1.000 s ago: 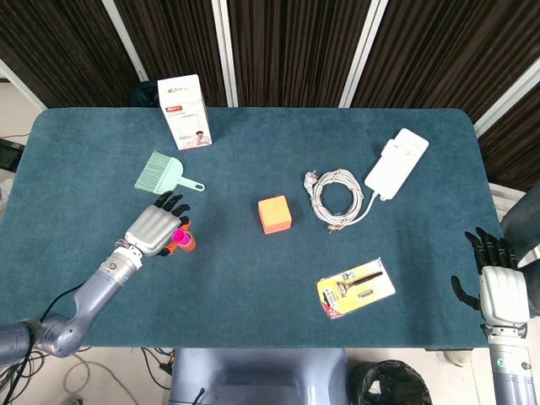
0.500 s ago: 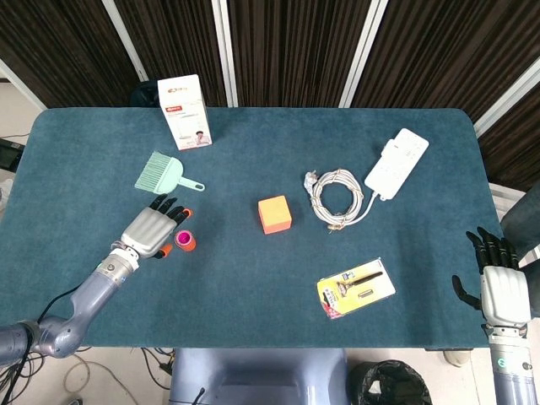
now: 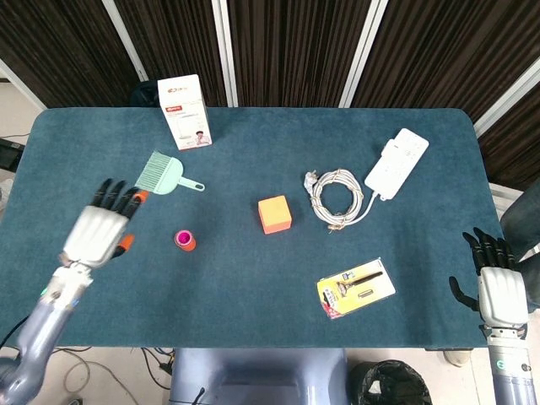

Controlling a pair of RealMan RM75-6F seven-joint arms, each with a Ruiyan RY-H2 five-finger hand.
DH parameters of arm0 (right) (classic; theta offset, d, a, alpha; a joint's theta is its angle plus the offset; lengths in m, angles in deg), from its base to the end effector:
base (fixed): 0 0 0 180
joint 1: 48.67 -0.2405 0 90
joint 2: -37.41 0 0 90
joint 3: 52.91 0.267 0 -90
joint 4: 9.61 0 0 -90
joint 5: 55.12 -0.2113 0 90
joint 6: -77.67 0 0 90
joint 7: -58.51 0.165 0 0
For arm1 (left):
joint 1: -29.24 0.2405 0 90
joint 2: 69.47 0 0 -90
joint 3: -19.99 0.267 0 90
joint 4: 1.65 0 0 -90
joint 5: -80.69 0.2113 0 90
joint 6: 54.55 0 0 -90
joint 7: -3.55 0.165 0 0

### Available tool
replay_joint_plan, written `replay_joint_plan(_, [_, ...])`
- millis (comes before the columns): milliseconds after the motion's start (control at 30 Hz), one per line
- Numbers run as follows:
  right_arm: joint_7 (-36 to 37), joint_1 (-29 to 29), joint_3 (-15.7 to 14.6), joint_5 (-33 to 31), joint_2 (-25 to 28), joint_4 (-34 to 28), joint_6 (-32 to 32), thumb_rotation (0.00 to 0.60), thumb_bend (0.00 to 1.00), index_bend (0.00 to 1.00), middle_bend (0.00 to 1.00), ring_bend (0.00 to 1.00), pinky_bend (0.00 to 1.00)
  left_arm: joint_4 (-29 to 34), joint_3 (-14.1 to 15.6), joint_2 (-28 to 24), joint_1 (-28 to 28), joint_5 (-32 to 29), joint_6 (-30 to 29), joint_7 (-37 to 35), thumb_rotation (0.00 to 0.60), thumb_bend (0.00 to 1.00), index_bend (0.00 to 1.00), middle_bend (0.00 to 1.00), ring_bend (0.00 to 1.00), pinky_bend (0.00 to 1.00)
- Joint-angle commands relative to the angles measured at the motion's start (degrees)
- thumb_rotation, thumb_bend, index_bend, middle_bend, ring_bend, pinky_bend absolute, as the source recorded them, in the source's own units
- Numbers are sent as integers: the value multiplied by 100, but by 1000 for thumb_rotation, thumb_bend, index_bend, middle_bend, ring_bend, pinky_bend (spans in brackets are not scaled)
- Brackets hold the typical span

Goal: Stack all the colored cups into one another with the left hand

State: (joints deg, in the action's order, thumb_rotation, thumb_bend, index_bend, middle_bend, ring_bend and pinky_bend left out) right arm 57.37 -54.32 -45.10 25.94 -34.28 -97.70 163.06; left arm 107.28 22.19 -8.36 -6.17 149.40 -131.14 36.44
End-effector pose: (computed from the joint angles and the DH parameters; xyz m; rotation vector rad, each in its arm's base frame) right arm -0.3270 -0.2246 0.1454 1.2464 -0.9045 0.9590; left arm -0.1938 0.3091 0.1289 -1.7395 -0.5633 -0.7249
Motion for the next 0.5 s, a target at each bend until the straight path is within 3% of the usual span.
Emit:
replay_joint_plan(33, [30,8,-15,58,43,-27,31,600,405,129,72,93,63,147,419,-514,738,831,-653,-808,600,314,65,92,0,0])
replay_joint_plan(233, [165,30,-61,245,159,-40,123,600,404,129,71,93,58,-342,562,-607,1281,1368,-1129,-1962,600,314,53,91,0,0])
replay_joint_plan(500, [316,53,-115,401,304,-30,178,600,405,129,72,93,49,-760,529,-606,1591,1503,-1245,-2561,600,314,52,95,0,0])
